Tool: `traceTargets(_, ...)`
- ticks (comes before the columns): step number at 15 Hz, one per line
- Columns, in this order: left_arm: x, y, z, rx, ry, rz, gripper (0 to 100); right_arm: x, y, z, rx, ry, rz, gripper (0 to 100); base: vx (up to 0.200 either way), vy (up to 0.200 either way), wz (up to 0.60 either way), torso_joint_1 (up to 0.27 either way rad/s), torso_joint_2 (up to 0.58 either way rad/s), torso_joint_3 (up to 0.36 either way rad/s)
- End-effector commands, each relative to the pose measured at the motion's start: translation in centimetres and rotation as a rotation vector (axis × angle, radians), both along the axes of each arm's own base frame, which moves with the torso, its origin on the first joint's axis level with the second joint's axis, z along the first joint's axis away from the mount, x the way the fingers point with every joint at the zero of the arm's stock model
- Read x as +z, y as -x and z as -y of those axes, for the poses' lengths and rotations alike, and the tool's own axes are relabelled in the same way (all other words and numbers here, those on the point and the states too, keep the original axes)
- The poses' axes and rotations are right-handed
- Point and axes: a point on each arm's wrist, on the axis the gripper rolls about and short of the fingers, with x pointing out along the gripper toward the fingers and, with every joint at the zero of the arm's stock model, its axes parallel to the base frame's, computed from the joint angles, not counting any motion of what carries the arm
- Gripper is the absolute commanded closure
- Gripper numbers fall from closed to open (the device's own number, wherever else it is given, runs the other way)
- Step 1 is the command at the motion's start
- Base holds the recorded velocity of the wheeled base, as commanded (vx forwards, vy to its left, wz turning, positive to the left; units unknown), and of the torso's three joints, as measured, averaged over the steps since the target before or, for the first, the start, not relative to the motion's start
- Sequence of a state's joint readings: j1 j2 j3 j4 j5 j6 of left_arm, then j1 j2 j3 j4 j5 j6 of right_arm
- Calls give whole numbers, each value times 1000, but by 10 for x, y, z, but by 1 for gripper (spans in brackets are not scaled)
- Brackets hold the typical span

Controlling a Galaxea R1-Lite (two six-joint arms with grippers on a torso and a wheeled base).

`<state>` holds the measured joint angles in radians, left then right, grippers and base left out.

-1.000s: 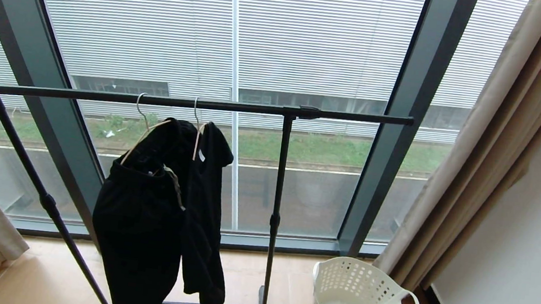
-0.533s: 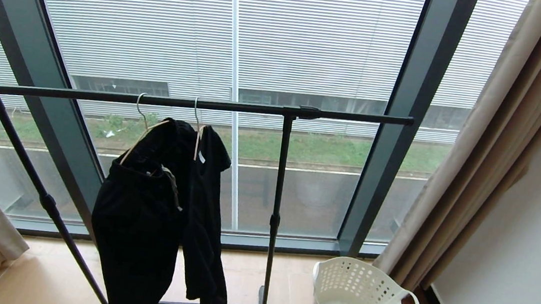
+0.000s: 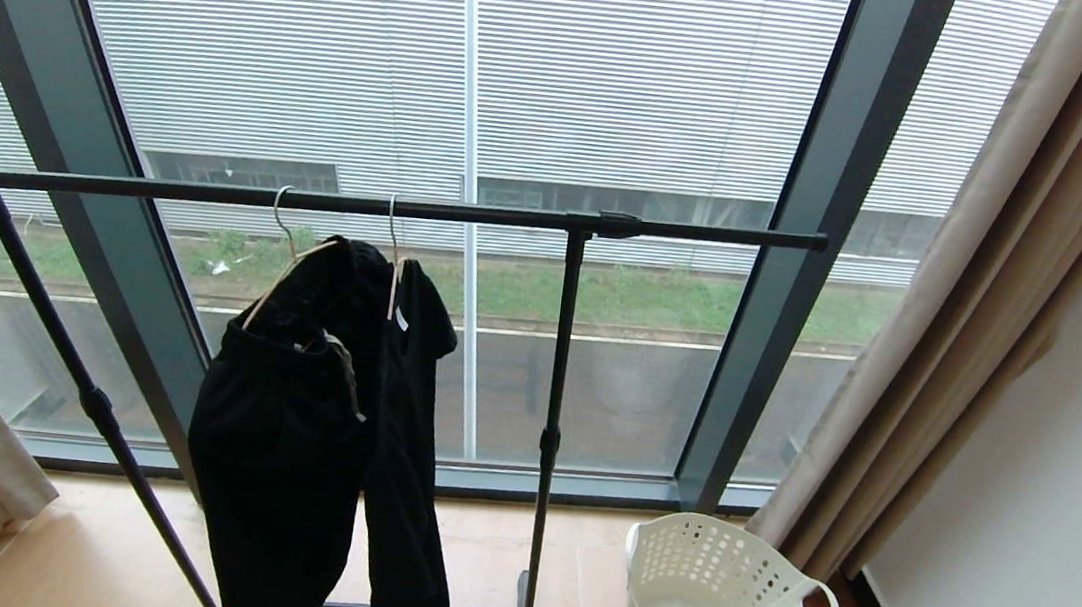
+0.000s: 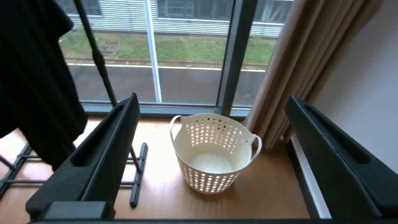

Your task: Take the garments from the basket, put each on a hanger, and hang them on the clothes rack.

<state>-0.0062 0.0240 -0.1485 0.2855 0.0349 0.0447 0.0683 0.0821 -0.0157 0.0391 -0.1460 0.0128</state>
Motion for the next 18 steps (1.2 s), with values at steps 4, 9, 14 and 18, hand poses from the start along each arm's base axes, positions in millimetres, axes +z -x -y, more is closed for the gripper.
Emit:
traceTargets(4, -5, -2, 0, 43, 41, 44, 0, -2, 6, -2, -52, 3, 83, 0, 0, 0, 0, 0, 0, 0)
traceTargets(9, -10, -8, 0, 42, 82, 107, 0, -1, 7, -2, -31, -25, 89, 0, 0, 0, 0, 0, 0, 0)
traceTargets(14, -10, -8, 0, 42, 82, 107, 0, 3, 6, -1, -101, 25, 133, 0, 0, 0, 0, 0, 0, 0)
traceTargets(18, -10, -8, 0, 42, 82, 107, 0, -1, 5, -3, 16, -6, 114, 0, 0, 0, 0, 0, 0, 0)
